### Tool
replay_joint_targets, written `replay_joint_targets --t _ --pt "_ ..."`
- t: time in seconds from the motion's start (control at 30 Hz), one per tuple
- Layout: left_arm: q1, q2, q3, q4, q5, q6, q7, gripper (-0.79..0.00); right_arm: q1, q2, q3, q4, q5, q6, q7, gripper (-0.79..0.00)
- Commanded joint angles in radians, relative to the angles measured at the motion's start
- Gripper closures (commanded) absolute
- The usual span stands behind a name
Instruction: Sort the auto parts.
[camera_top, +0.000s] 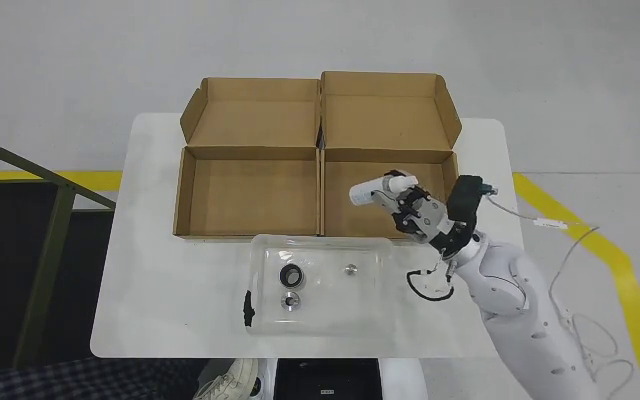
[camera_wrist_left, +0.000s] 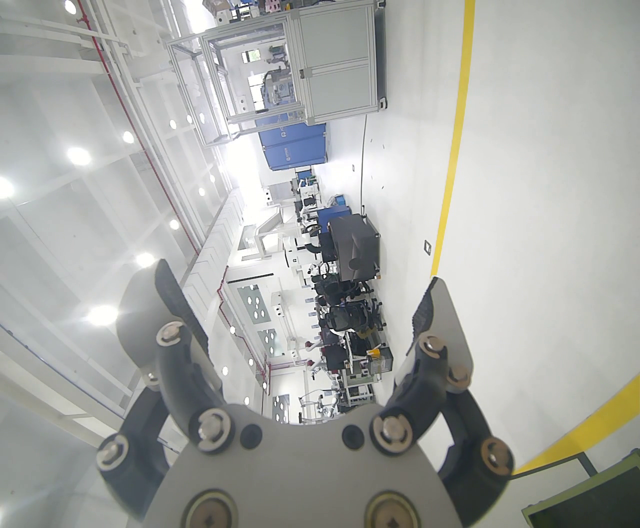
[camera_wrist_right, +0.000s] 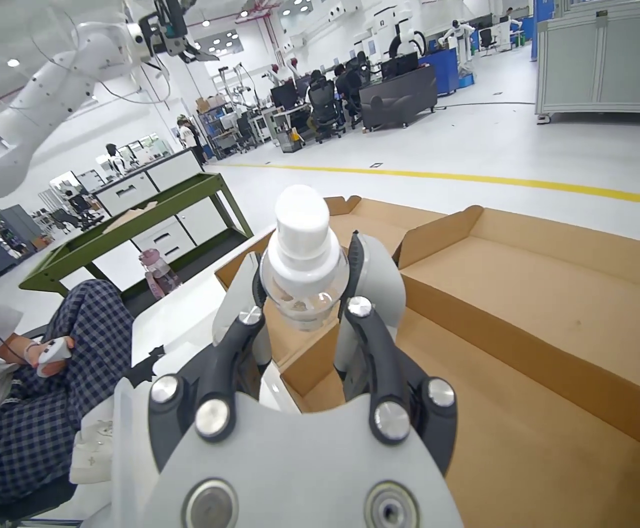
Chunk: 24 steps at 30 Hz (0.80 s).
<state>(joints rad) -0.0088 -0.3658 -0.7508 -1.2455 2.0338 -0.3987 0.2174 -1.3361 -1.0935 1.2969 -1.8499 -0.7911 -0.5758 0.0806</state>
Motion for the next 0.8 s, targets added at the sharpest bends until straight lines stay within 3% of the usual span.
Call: replay_joint_targets --t 0.0,0.53,0.77 --pt "0.000 0.000 0.000 0.000 0.000 0.000 0.000 -0.785 0.016 -0.003 -0.015 0.011 -0.025 0.020 0.008 0.000" --pt "0.000 0.000 0.000 0.000 0.000 0.000 0.000 -0.785 0.168 -0.035 -0.177 0.115 -0.291 0.188 0.109 0.000" --pt "0.000 0.000 0.000 0.000 0.000 0.000 0.000 -0.785 0.237 -0.053 -0.245 0.182 -0.332 0.217 0.164 0.000"
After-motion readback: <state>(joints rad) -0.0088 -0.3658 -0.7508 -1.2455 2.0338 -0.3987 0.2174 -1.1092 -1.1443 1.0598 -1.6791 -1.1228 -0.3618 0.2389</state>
